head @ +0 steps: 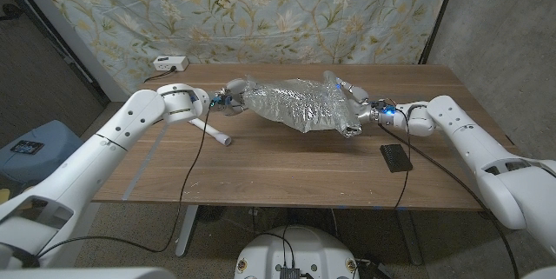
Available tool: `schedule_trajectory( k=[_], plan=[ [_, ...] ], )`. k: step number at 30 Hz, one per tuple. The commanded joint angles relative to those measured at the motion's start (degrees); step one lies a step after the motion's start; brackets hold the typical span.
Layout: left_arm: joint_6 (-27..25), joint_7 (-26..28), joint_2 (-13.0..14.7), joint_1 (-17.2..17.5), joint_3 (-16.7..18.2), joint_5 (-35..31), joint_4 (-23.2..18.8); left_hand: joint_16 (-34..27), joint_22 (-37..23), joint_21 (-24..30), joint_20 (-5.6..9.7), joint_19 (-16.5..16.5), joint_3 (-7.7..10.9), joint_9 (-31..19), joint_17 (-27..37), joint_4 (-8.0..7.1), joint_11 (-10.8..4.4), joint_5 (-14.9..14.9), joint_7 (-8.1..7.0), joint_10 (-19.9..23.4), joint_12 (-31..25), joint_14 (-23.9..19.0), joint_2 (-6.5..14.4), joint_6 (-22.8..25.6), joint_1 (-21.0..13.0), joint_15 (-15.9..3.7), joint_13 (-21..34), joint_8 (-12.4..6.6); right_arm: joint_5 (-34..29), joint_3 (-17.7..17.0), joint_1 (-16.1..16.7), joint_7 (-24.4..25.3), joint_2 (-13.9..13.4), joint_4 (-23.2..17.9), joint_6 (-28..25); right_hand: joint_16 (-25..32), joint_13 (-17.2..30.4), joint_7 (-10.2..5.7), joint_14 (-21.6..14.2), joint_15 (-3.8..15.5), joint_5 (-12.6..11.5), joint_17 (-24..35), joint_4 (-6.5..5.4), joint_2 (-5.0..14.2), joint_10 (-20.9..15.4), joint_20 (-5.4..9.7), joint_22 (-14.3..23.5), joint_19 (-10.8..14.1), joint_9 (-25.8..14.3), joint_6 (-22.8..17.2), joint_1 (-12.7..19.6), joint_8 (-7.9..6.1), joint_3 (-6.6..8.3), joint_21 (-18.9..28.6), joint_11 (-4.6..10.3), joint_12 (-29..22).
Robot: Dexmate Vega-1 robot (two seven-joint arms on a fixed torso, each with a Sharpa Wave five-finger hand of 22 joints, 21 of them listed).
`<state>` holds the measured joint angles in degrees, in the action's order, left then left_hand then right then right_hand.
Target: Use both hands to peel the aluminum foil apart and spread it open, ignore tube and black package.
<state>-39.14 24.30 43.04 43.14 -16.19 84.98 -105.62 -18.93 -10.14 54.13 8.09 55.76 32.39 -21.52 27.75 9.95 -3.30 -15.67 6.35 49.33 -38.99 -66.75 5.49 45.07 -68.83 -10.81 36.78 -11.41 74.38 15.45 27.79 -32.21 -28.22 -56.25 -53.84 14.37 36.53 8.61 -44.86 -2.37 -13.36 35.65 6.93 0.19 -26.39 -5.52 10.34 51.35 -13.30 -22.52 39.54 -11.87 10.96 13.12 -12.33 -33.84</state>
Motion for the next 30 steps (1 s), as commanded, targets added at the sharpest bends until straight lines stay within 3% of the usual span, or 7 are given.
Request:
schedule_trajectory(
  k=[1,18,30],
  plan=[
    [0.5,1.2,1.5,0.9,0.7,0.9,-1.7,0.1,0.1,0.4,0.03,0.0,0.42,-0.2,0.1,-0.2,-1.9,0.0,0.45,0.9,-0.2,-0.3,-0.1,0.2,-0.3,-0.33,0.2,0.04,0.3,-0.5,0.3,-1.1,0.1,0.5,1.5,-0.2,0.2,3.7,0.0,0.01,-0.5,0.1,-0.16,-1.17,0.1,0.18,0.2,0.5,-0.1,0.1,-0.4,0.11,-0.7,-0.1,-0.01,0.4],
    [-0.2,2.2,3.1,0.2,0.3,1.5,-3.0,0.1,0.1,0.7,0.0,-0.2,0.46,-0.2,0.2,-0.22,-1.86,0.1,0.35,0.9,-0.2,-0.3,-0.1,0.2,-0.2,-0.36,0.3,0.04,2.2,-2.9,2.9,-2.1,0.3,-0.2,4.5,-0.2,0.4,3.69,-0.5,0.72,-1.3,0.2,-0.1,-1.48,-0.7,0.41,0.2,0.5,-0.1,-0.3,-0.3,-0.09,-1.2,-0.2,0.31,0.2],
    [-1.0,1.6,4.1,-1.6,-0.5,0.2,-3.4,0.1,0.1,0.9,0.07,-0.3,0.5,-0.2,0.3,-0.22,-1.94,0.1,0.46,1.0,-0.1,-0.3,-0.1,0.3,-0.2,-0.32,0.2,0.03,2.0,-3.8,4.0,-5.6,0.7,0.5,9.0,-0.4,0.5,3.66,-0.3,1.49,-1.9,0.4,-0.17,-1.07,-0.7,0.87,0.2,0.0,-0.2,-1.4,0.0,-0.48,-1.35,-0.6,1.16,0.2]
  ],
)
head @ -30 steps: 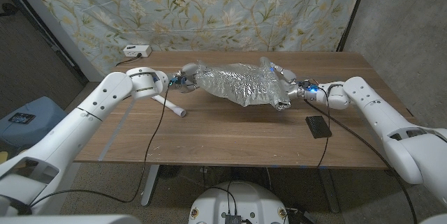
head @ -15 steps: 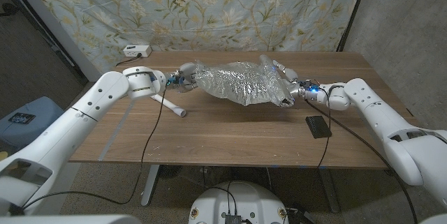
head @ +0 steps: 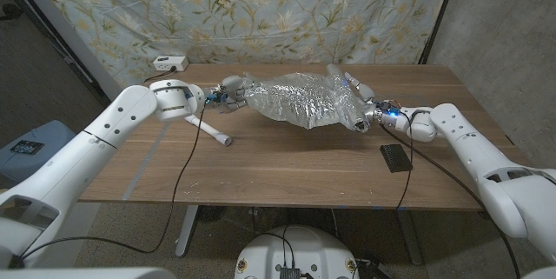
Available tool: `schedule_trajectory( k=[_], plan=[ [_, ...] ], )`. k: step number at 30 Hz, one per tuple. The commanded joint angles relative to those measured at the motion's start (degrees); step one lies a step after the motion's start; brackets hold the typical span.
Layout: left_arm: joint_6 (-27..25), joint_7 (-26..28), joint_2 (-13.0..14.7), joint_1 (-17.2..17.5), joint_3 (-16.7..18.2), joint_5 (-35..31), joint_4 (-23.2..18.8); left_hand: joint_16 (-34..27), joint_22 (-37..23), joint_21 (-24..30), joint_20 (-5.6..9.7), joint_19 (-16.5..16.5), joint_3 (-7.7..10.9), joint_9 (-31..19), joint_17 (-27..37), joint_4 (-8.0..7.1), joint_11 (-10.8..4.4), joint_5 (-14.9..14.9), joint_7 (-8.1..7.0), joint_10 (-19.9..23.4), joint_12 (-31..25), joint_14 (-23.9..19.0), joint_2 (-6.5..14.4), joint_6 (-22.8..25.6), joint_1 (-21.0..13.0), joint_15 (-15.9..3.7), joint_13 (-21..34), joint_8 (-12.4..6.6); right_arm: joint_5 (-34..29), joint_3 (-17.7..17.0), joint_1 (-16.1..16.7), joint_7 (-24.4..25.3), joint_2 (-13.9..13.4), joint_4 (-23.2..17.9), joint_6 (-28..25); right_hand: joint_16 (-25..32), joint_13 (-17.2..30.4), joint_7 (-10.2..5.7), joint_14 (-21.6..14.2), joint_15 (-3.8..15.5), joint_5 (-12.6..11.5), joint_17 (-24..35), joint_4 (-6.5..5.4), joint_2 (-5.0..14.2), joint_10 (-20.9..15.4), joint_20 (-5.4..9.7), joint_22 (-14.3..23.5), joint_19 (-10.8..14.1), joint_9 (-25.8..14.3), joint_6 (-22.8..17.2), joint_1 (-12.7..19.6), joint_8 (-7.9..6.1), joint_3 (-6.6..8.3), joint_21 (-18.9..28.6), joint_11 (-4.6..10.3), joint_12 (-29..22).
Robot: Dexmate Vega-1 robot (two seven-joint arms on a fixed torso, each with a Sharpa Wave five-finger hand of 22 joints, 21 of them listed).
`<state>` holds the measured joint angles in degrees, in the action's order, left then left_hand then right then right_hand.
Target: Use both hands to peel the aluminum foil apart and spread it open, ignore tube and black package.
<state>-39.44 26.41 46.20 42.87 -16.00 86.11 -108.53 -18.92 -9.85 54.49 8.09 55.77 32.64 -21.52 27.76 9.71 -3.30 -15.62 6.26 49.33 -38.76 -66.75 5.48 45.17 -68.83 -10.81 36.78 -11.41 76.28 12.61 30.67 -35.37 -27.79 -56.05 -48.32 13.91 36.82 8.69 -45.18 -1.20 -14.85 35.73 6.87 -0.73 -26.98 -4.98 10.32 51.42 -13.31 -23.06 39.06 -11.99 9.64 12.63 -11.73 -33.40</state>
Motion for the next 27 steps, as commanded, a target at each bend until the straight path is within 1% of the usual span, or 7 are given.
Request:
schedule_trajectory(
  k=[1,11,14,19,27],
  plan=[
    [-0.8,-0.2,1.0,-1.5,-0.7,-1.0,-0.5,0.1,-0.2,0.6,0.08,-0.3,0.25,-0.2,0.3,0.04,-1.97,0.1,0.51,0.9,-0.3,-0.3,-0.1,0.2,-0.2,-0.23,0.2,0.04,0.1,-1.0,1.3,-2.7,0.3,0.3,3.9,0.1,0.3,3.59,0.0,0.16,-0.4,0.3,-0.1,-0.2,-0.2,0.28,0.2,-0.1,-0.2,-1.0,0.5,-0.37,-0.08,-0.1,0.59,-0.3],
    [-0.6,-0.5,1.8,-1.0,-0.1,-1.4,-0.8,0.1,-0.2,0.8,0.11,-0.4,0.25,-0.1,0.3,-0.01,-1.98,0.1,0.45,1.0,-0.3,-0.3,-0.1,0.2,-0.1,-0.24,0.1,0.04,-0.9,-0.9,1.3,-5.3,1.0,1.3,7.1,-0.3,0.4,3.57,0.6,0.31,-0.8,0.4,-0.12,-0.34,0.2,0.32,0.2,-0.6,-0.2,-1.1,0.5,-0.34,-0.46,-0.3,1.15,0.0],
    [-0.7,-0.6,2.0,-0.8,0.0,-1.4,-0.8,0.2,-0.2,0.8,0.12,-0.4,0.25,-0.1,0.3,-0.02,-1.99,0.1,0.44,1.0,-0.2,-0.3,-0.1,0.2,-0.1,-0.3,0.0,0.04,-1.2,-0.8,1.4,-6.1,1.2,1.4,8.1,-0.3,0.4,3.55,0.6,0.32,-0.9,0.4,-0.16,-0.26,0.1,0.29,0.2,-0.6,-0.2,-1.2,0.5,-0.37,-0.51,-0.3,1.02,0.0],
    [-0.9,-0.8,2.3,-0.8,0.1,-1.4,-0.8,0.2,-0.2,0.9,0.13,-0.5,0.27,-0.1,0.3,0.02,-2.06,0.1,0.37,0.9,-0.2,-0.2,-0.1,0.2,-0.1,-0.31,0.2,0.03,-1.7,-0.8,2.1,-6.8,1.3,0.9,9.6,-0.4,0.3,3.52,0.9,0.49,-1.1,0.4,-0.25,-0.09,0.0,0.32,0.3,-0.9,-0.2,-1.4,0.5,-0.42,-0.58,-0.4,1.02,0.1],
    [-1.2,-0.8,2.6,-1.2,-0.1,-2.0,-1.2,0.2,-0.2,1.0,0.12,-0.6,0.31,-0.2,0.3,0.01,-1.92,0.1,0.36,0.9,-0.3,-0.2,-0.1,0.1,-0.1,-0.19,0.2,0.05,-0.9,-1.7,4.1,-6.2,1.2,-1.0,10.7,-0.5,0.0,3.49,1.0,0.67,-1.3,0.5,-0.32,0.24,-0.1,0.55,0.3,-1.0,-0.3,-1.7,0.7,-0.47,-0.61,-0.5,1.23,0.2]
  ],
)
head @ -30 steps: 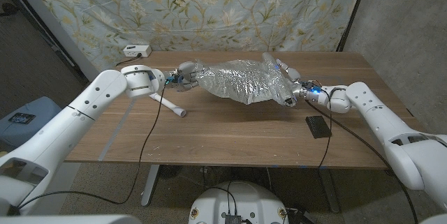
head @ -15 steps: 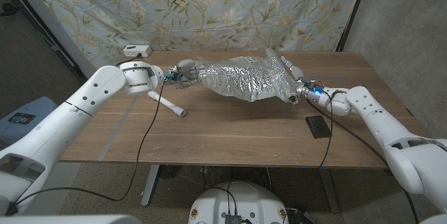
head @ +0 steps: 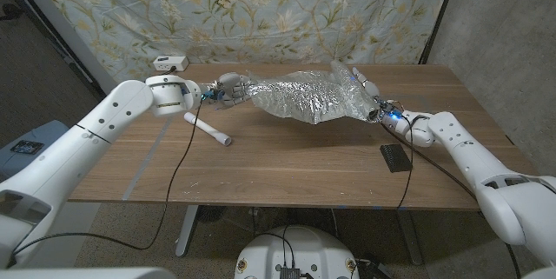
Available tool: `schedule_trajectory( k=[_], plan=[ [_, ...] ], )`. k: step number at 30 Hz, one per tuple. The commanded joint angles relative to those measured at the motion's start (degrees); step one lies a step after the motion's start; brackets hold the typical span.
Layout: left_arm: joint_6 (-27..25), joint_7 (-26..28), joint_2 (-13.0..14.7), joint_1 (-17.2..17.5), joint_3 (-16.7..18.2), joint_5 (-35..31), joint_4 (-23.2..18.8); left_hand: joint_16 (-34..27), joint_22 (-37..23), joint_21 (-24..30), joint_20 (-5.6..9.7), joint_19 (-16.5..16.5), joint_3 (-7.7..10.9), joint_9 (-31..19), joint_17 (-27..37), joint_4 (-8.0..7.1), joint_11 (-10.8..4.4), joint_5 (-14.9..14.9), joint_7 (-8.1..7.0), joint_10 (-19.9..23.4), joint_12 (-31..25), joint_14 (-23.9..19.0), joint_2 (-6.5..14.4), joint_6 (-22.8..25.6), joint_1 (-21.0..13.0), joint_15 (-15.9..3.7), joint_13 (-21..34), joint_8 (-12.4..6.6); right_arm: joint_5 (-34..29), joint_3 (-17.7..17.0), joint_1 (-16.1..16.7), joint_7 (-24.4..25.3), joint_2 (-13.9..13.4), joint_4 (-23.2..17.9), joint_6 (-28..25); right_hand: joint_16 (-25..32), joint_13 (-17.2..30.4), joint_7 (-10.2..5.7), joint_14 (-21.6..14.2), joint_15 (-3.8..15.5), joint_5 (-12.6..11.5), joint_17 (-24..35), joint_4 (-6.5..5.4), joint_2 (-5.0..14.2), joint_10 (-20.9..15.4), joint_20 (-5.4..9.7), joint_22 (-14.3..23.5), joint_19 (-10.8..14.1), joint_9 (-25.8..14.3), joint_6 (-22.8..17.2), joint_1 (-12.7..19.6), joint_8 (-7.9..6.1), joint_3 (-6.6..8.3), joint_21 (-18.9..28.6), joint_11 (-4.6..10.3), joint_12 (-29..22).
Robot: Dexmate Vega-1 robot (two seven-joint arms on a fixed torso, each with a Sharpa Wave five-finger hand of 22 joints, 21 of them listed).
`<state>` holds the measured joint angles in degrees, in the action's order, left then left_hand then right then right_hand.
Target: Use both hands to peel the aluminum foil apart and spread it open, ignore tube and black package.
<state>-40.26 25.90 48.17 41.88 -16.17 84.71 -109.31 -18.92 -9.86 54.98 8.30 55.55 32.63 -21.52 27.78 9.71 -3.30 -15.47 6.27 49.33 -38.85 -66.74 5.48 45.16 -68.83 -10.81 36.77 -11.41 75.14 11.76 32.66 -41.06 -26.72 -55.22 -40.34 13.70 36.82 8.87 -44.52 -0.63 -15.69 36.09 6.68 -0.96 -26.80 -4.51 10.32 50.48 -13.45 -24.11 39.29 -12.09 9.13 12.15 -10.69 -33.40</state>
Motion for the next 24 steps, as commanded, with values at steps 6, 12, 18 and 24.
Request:
schedule_trajectory(
  k=[6,12,18,24],
  plan=[
    [-0.2,0.2,0.4,-0.1,0.0,-0.6,-0.8,0.2,-0.2,0.6,-0.07,-0.4,0.33,-0.2,0.3,0.04,-1.86,0.0,0.27,0.9,-0.1,-0.2,-0.1,0.3,-0.2,-0.24,0.2,-0.02,0.8,-1.3,3.2,-0.2,-0.3,-2.8,3.2,-0.2,-0.5,3.07,0.2,0.42,-0.7,0.1,-0.09,0.94,-1.7,0.36,0.3,-0.1,-0.2,-1.9,0.8,-0.85,-0.03,0.0,0.9,0.1],
    [-0.2,0.3,0.6,-0.1,0.1,-0.8,-1.4,0.1,-0.2,0.8,-0.04,-0.4,0.3,-0.2,0.4,0.06,-1.75,0.0,0.14,1.0,-0.1,-0.3,-0.2,0.4,-0.2,-0.3,0.0,-0.05,1.1,-1.4,3.7,-0.7,-0.2,-2.8,3.9,-0.3,-1.2,2.93,0.1,0.76,-0.9,0.1,0.07,1.39,-2.7,0.85,0.3,-0.2,-0.3,-3.3,1.4,-1.27,0.13,0.0,1.29,0.3],
    [-0.2,0.4,0.7,-0.2,0.1,-1.0,-1.6,0.1,-0.2,0.8,-0.02,-0.5,0.31,-0.1,0.3,0.08,-1.95,0.1,0.22,1.0,-0.1,-0.3,-0.2,0.4,-0.2,-0.33,0.1,-0.03,1.7,-1.8,4.5,0.2,-0.3,-3.6,3.9,0.3,-2.8,1.84,-1.1,2.07,-1.0,0.4,1.53,3.96,-5.7,2.11,0.4,0.1,-0.4,-6.3,5.5,-2.04,2.1,0.3,2.81,0.5],
    [0.3,0.9,0.8,0.3,0.4,-1.2,-2.3,0.2,-0.2,0.9,0.0,-0.6,0.29,-0.1,0.3,0.05,-2.04,0.1,0.13,0.9,-0.1,-0.2,-0.2,0.5,-0.2,-0.35,0.2,-0.02,1.9,-2.0,5.5,0.7,-0.9,-5.0,4.2,0.9,-3.8,0.34,-2.6,3.65,-0.4,0.5,2.47,4.8,-7.4,2.98,0.4,0.6,-0.5,-8.6,8.1,-2.67,3.12,0.6,3.82,0.7]
  ],
)
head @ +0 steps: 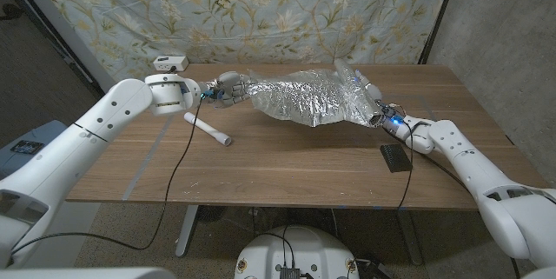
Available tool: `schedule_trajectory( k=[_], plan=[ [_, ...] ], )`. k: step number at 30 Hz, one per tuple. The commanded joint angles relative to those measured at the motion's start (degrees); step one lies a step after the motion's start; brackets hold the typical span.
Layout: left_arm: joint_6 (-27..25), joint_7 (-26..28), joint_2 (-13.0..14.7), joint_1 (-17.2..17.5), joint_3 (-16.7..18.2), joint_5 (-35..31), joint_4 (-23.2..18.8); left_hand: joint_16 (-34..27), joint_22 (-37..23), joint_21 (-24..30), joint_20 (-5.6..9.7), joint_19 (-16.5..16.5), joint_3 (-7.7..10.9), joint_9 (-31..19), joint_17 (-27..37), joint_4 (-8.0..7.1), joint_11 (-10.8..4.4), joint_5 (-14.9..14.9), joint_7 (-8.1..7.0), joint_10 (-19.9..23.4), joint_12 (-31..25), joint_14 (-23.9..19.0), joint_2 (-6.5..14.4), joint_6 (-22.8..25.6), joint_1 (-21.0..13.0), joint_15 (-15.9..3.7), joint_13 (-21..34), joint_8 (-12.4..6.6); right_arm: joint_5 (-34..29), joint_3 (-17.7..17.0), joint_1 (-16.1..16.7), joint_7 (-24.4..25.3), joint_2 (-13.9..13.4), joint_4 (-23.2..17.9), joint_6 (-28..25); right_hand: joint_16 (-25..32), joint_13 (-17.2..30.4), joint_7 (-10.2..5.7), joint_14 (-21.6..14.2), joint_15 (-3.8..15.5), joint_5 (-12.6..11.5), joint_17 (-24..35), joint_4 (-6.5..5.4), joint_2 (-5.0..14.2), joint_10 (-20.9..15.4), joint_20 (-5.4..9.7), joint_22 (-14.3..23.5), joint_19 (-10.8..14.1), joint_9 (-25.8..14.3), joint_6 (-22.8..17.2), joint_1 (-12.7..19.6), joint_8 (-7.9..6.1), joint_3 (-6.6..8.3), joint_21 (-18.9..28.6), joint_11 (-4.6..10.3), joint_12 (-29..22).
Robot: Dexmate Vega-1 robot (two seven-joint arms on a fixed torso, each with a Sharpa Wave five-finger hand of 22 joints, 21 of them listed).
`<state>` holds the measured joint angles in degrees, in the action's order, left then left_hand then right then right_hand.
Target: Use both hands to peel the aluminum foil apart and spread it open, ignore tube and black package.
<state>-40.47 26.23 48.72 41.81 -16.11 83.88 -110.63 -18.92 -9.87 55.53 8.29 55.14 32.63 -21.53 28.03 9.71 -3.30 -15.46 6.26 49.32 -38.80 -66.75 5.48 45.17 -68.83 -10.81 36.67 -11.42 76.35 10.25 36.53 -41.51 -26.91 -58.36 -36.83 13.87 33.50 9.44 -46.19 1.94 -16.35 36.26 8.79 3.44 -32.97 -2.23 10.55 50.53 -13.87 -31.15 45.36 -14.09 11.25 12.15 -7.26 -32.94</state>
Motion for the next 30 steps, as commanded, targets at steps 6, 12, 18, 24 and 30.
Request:
schedule_trajectory(
  k=[6,12,18,24,30],
  plan=[
    [0.9,0.9,0.6,1.0,0.8,-0.3,-1.9,0.2,-0.1,0.4,0.04,-0.3,0.32,-0.1,0.0,0.02,-1.88,0.1,0.14,0.9,-0.1,-0.2,-0.2,0.4,-0.2,-0.29,0.2,0.0,1.1,-0.6,2.5,1.0,-1.0,-2.4,1.1,1.1,-1.0,-1.07,-1.4,1.77,0.7,0.6,0.33,0.72,-2.1,1.35,0.2,0.6,-0.2,-2.3,2.7,-0.83,1.16,0.6,1.32,0.3],
    [0.6,1.3,1.3,1.1,1.1,-0.1,-3.2,0.2,-0.1,0.5,0.02,-0.3,0.33,-0.1,0.2,0.03,-2.01,0.1,0.16,0.9,-0.1,-0.1,-0.2,0.3,-0.2,-0.23,0.2,0.05,1.1,-0.8,2.7,-0.4,-1.1,-1.7,2.3,1.1,-1.3,-1.46,-1.4,1.94,1.0,0.7,0.18,0.73,-2.4,1.58,0.2,0.5,-0.2,-2.8,2.9,-0.96,1.1,0.6,1.46,0.5],
    [0.4,1.9,2.0,1.3,1.3,0.1,-4.4,0.2,-0.1,0.6,0.01,-0.4,0.33,-0.1,0.1,0.01,-1.93,0.1,0.11,0.9,-0.1,-0.2,-0.2,0.4,-0.2,-0.27,0.2,0.02,0.6,-0.8,2.6,-1.7,-1.5,-1.2,3.4,1.1,-1.6,-1.94,-1.6,1.97,1.3,0.7,0.03,0.69,-2.7,1.56,0.2,0.4,-0.3,-3.2,2.9,-1.01,1.03,0.6,1.87,0.7],
    [0.6,2.2,2.7,2.1,1.7,0.6,-5.5,0.2,-0.1,0.6,-0.03,-0.6,0.34,-0.1,0.2,0.01,-1.86,0.2,0.06,0.8,0.0,0.0,-0.2,0.4,-0.2,-0.21,0.2,0.03,0.6,-1.2,3.6,-2.0,-2.0,-2.3,4.2,1.1,-2.0,-1.99,-1.8,2.1,1.6,0.7,-0.05,0.74,-3.1,1.66,0.2,0.3,-0.4,-3.4,3.1,-1.01,1.02,0.6,1.77,0.9],
    [1.4,1.6,3.2,2.8,1.8,0.4,-6.2,0.2,-0.1,0.7,-0.08,-0.6,0.33,-0.1,0.2,0.07,-1.89,0.2,-0.09,0.9,0.0,0.1,-0.2,0.5,-0.2,-0.23,0.1,0.0,1.1,-1.7,4.9,-1.2,-2.5,-4.1,4.4,1.2,-2.2,-2.09,-1.8,2.3,1.8,0.9,0.0,0.8,-3.2,1.72,0.2,0.3,-0.4,-3.6,3.5,-0.98,1.04,0.6,1.99,1.1]
  ],
)
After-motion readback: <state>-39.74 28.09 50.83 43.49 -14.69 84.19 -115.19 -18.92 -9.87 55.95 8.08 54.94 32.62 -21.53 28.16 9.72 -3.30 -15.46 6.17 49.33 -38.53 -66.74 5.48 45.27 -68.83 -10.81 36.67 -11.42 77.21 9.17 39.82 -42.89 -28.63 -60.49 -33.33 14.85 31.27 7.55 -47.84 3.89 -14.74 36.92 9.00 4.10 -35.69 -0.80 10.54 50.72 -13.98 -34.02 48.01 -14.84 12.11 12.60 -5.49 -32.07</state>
